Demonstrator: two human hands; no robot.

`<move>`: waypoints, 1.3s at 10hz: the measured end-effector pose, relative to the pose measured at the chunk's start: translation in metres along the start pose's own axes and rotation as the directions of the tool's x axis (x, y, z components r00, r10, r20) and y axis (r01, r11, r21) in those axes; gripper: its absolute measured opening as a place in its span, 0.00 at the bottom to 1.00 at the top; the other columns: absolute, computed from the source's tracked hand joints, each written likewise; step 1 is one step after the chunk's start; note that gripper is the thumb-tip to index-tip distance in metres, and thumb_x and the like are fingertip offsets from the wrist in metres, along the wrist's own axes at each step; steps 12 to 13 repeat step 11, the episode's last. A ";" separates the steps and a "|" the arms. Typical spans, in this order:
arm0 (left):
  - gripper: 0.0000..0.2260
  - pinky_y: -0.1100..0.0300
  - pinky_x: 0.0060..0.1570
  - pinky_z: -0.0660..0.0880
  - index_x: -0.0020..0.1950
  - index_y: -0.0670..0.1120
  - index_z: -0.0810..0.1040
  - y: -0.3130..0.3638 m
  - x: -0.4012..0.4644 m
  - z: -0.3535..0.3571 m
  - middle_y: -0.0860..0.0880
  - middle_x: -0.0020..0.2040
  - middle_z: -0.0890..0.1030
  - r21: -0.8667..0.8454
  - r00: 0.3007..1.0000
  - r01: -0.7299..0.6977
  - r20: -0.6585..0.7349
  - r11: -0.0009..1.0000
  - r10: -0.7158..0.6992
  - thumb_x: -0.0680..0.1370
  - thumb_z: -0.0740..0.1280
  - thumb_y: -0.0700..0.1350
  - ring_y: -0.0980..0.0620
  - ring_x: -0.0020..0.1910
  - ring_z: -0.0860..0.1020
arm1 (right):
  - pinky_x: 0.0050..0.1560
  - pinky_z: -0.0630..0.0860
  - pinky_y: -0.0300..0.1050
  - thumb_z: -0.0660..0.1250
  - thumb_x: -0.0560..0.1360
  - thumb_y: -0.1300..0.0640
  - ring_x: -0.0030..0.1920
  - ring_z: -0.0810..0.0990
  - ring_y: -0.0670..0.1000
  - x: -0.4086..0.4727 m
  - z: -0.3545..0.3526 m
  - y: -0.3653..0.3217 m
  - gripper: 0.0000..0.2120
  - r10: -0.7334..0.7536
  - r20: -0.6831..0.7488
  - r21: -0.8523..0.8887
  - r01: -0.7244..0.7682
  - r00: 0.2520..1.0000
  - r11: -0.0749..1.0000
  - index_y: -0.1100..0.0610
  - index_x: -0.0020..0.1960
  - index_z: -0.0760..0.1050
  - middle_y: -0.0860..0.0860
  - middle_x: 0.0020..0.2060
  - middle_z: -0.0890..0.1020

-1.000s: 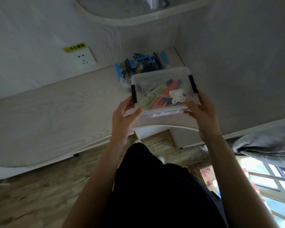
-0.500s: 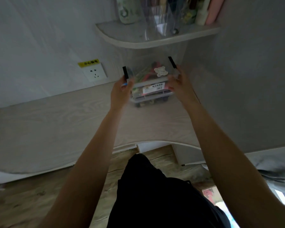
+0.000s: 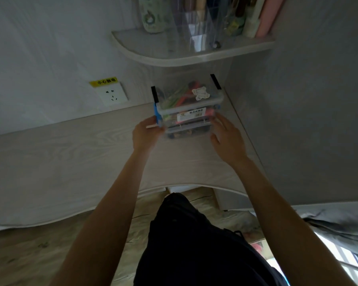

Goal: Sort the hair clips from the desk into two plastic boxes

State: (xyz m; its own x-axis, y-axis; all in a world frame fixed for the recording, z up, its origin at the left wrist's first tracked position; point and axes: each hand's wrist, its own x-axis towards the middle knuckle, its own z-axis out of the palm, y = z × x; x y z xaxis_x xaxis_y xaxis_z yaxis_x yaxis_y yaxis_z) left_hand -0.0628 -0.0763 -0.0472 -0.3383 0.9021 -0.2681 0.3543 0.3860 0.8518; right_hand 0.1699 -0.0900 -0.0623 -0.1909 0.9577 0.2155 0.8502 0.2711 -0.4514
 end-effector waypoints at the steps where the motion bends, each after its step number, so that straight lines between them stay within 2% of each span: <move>1: 0.19 0.73 0.42 0.69 0.61 0.50 0.78 0.011 0.006 0.020 0.50 0.57 0.81 0.052 0.998 -0.058 0.034 0.997 0.057 0.71 0.72 0.47 0.59 0.51 0.77 | 0.64 0.69 0.56 0.63 0.73 0.61 0.69 0.67 0.60 0.000 -0.004 0.010 0.25 0.092 -0.016 -0.131 -0.093 0.996 0.987 0.60 0.70 0.65 0.59 0.70 0.67; 2: 0.19 0.71 0.44 0.68 0.61 0.51 0.77 0.028 0.019 0.042 0.52 0.58 0.81 0.107 0.993 -0.102 0.069 0.989 0.095 0.71 0.70 0.50 0.58 0.52 0.78 | 0.64 0.66 0.56 0.61 0.75 0.58 0.70 0.61 0.61 0.009 -0.013 0.021 0.27 0.210 0.027 -0.220 -0.199 0.977 0.955 0.58 0.72 0.60 0.57 0.73 0.62; 3: 0.20 0.67 0.48 0.67 0.62 0.52 0.76 0.041 0.032 0.058 0.53 0.60 0.80 0.187 0.984 -0.159 0.111 0.969 0.140 0.72 0.70 0.54 0.54 0.56 0.78 | 0.64 0.67 0.57 0.60 0.76 0.58 0.70 0.61 0.61 0.022 -0.021 0.035 0.27 0.248 0.054 -0.259 -0.227 0.967 0.939 0.59 0.73 0.57 0.57 0.73 0.61; 4: 0.21 0.63 0.49 0.70 0.62 0.52 0.76 0.044 0.043 0.066 0.51 0.60 0.79 0.172 0.983 -0.166 0.105 0.971 0.149 0.71 0.70 0.56 0.52 0.56 0.79 | 0.64 0.68 0.54 0.59 0.77 0.57 0.69 0.63 0.60 0.036 -0.023 0.045 0.29 0.274 0.081 -0.280 -0.242 0.958 0.929 0.58 0.74 0.53 0.54 0.75 0.58; 7: 0.21 0.59 0.52 0.72 0.63 0.53 0.74 0.045 0.044 0.078 0.51 0.61 0.78 0.150 0.992 -0.125 0.042 0.981 0.120 0.72 0.70 0.56 0.52 0.57 0.78 | 0.58 0.72 0.51 0.59 0.77 0.57 0.63 0.71 0.60 0.049 -0.021 0.047 0.32 0.369 0.107 -0.212 -0.342 0.923 0.915 0.52 0.76 0.47 0.45 0.76 0.51; 8: 0.22 0.58 0.56 0.72 0.64 0.51 0.73 0.048 0.043 0.075 0.51 0.63 0.77 0.137 0.992 -0.111 0.071 0.984 0.102 0.72 0.70 0.55 0.51 0.58 0.77 | 0.62 0.70 0.53 0.60 0.77 0.56 0.67 0.66 0.61 0.051 -0.027 0.046 0.33 0.378 0.172 -0.189 -0.346 0.910 0.919 0.52 0.76 0.46 0.48 0.76 0.51; 9: 0.23 0.62 0.53 0.71 0.66 0.50 0.71 0.052 0.037 0.068 0.50 0.63 0.77 0.128 0.989 -0.113 0.105 0.985 0.100 0.74 0.68 0.55 0.51 0.61 0.75 | 0.63 0.69 0.55 0.61 0.76 0.56 0.66 0.68 0.61 0.051 -0.034 0.040 0.29 0.368 0.084 -0.106 -0.359 0.926 0.927 0.56 0.74 0.55 0.55 0.73 0.63; 10: 0.18 0.66 0.52 0.69 0.65 0.48 0.72 0.049 0.030 0.057 0.49 0.61 0.79 0.066 0.992 -0.116 0.058 0.991 0.113 0.77 0.64 0.52 0.53 0.59 0.76 | 0.57 0.73 0.54 0.62 0.75 0.56 0.58 0.75 0.60 0.042 -0.040 0.025 0.21 0.334 -0.156 0.071 -0.327 0.930 0.942 0.57 0.67 0.67 0.59 0.61 0.76; 11: 0.13 0.58 0.55 0.74 0.61 0.46 0.76 0.038 0.020 0.042 0.46 0.53 0.82 -0.127 0.992 -0.123 -0.002 0.984 0.124 0.78 0.62 0.46 0.51 0.49 0.80 | 0.46 0.75 0.49 0.63 0.75 0.56 0.47 0.79 0.56 0.028 -0.042 0.005 0.12 0.302 -0.366 0.162 -0.259 0.880 0.952 0.57 0.58 0.74 0.56 0.48 0.81; 13: 0.13 0.58 0.55 0.74 0.61 0.46 0.76 0.038 0.020 0.042 0.46 0.53 0.82 -0.127 0.992 -0.123 -0.002 0.984 0.124 0.78 0.62 0.46 0.51 0.49 0.80 | 0.46 0.75 0.49 0.63 0.75 0.56 0.47 0.79 0.56 0.028 -0.042 0.005 0.12 0.302 -0.366 0.162 -0.259 0.880 0.952 0.57 0.58 0.74 0.56 0.48 0.81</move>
